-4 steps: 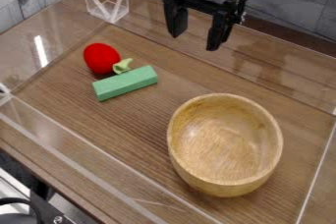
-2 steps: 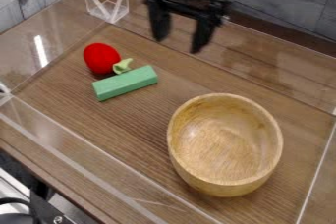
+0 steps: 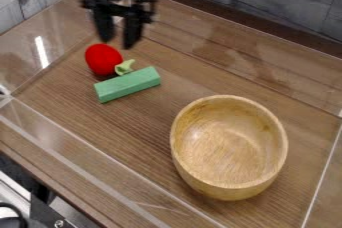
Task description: Move the red fruit to the right
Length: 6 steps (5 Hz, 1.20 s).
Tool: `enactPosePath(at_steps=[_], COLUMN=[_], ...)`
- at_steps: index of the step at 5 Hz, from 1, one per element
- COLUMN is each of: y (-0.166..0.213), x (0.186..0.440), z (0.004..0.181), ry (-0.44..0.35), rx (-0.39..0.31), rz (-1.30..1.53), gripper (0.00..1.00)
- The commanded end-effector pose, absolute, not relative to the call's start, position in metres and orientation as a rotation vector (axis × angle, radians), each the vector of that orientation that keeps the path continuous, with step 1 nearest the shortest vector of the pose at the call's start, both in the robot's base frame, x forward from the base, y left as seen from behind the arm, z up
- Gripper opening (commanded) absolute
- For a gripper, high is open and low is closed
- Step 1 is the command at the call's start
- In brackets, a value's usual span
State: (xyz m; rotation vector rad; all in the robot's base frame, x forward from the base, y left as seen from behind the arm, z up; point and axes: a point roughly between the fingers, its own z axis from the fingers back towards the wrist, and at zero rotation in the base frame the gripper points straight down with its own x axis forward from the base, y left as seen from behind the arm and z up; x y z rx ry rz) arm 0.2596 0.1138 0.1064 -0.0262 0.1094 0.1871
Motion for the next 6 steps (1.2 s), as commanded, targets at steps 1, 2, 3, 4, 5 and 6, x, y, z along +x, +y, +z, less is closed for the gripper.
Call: enactPosePath(at_steps=[1,2,3,4,5,6], y=[0.141,0.140,0.138,0.141,0.145,0.152], x=[0.259,0.263,0.269,0.273,0.276,0.286], z=[0.114,0.108,0.103,0.096,0.091,0.087], ry=[0.030,0.018,0.009,0.001,-0.007,-0.014], rx=[-0.021,-0.024,-0.026,-0.022,-0.017,-0.009], rz=[0.217,0.209,0.200,0.156,0.132,0.090], gripper=[1.00,1.00,1.00,1.00,1.00,1.00])
